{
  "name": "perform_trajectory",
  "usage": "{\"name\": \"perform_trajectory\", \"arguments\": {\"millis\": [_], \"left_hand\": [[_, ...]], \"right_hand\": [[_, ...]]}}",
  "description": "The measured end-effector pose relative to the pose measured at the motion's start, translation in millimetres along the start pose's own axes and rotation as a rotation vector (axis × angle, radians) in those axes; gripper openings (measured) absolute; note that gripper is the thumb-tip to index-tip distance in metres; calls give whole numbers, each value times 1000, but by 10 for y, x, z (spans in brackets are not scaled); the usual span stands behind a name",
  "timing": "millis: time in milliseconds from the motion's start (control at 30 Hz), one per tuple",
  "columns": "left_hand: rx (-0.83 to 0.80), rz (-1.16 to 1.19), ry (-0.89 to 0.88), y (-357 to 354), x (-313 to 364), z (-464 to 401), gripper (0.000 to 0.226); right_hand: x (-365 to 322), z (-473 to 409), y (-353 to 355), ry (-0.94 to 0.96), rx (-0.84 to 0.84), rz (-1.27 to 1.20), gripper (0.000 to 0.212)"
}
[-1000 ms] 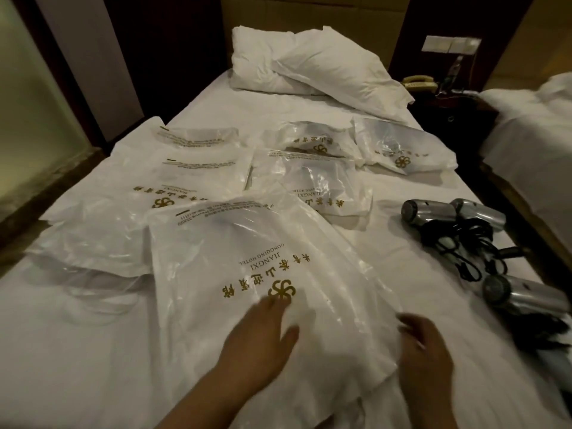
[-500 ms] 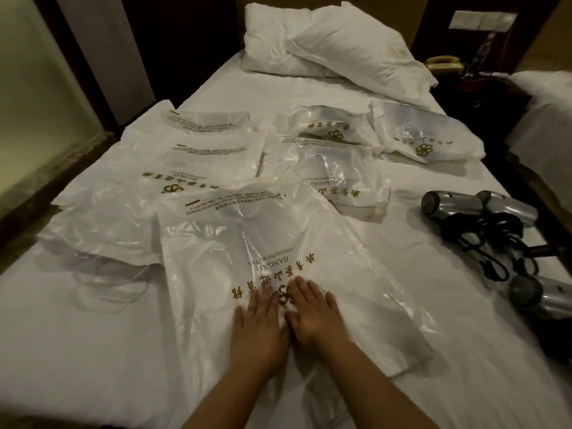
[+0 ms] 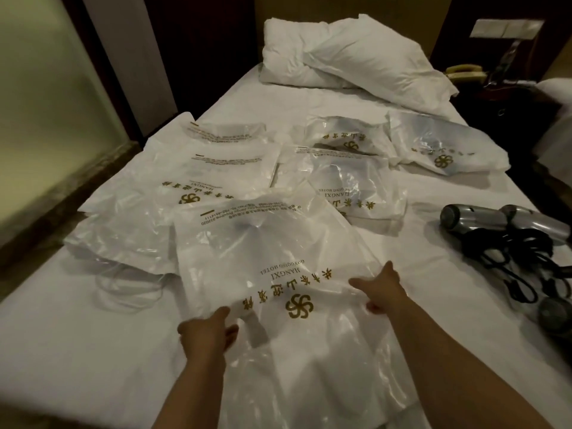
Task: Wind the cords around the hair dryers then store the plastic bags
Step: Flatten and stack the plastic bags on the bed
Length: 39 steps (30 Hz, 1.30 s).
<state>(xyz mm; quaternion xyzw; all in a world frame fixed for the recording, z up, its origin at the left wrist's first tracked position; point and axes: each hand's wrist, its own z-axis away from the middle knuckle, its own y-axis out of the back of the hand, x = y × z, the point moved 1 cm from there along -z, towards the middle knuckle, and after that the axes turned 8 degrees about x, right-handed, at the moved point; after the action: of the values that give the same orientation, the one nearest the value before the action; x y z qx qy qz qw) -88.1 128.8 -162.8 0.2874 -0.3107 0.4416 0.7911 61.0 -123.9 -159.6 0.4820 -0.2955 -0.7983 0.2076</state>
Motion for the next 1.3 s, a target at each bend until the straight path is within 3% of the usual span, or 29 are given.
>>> {"name": "perform_trajectory", "arguments": {"millis": [100,167,200,300,433,533,633,767,800,867,900,933,1000,1067,1100,1167,1233,1267,1300], "left_hand": [[-121,70,135,54,30,2,34],[-170,40,168,112,103,10,31],[-193,1,168,147,161,20,29],[-258,-86,145,253,385,26,20],[-391,-119,113,414,729,-1,27],[-505,-95,95,460,939,57,11],[-492,154,63,289,1083,140,7],[-446,615,57,-62,1218,255,24],[-456,692,45,-118,1223,268,29],[-488,805,22,-208,1183,281,46],[-498,829,11,-233,1124,263,59],[-508,817,3,-256,1050,239,65],[-550,743,-7,-222,832,207,52],[-594,647,-22,-112,573,166,38],[-613,615,-11,-30,426,146,33],[-618,541,33,121,112,69,50],[-592,440,94,281,-175,33,46],[-580,376,120,368,-291,43,48],[-579,332,135,443,-371,53,51]], "right_hand": [[-58,8,-27,-69,-121,-136,72],[-116,41,18,-130,-246,-249,37],[-147,52,53,-162,-291,-280,31],[-231,68,150,-225,-348,-367,28],[-352,54,394,-296,-354,-553,16],[-428,77,578,-284,-395,-524,9],[-541,191,618,-254,-408,-587,10],[-678,269,474,-206,-238,-1150,17],[-671,265,425,-177,-245,-1345,31],[-635,253,364,-112,-282,-1633,81],[-608,297,365,-80,-307,-1709,91],[-526,300,355,-40,-319,-1779,87],[-184,338,298,-64,-303,-1769,82],[174,464,275,-182,-280,-1605,102],[359,528,269,-246,-270,-1516,98],[703,687,288,-326,-206,-1386,65],[911,905,360,-356,-103,-1274,26],[995,1010,406,-337,-72,-1227,21],[1077,1056,423,-322,-60,-1179,30]]}}
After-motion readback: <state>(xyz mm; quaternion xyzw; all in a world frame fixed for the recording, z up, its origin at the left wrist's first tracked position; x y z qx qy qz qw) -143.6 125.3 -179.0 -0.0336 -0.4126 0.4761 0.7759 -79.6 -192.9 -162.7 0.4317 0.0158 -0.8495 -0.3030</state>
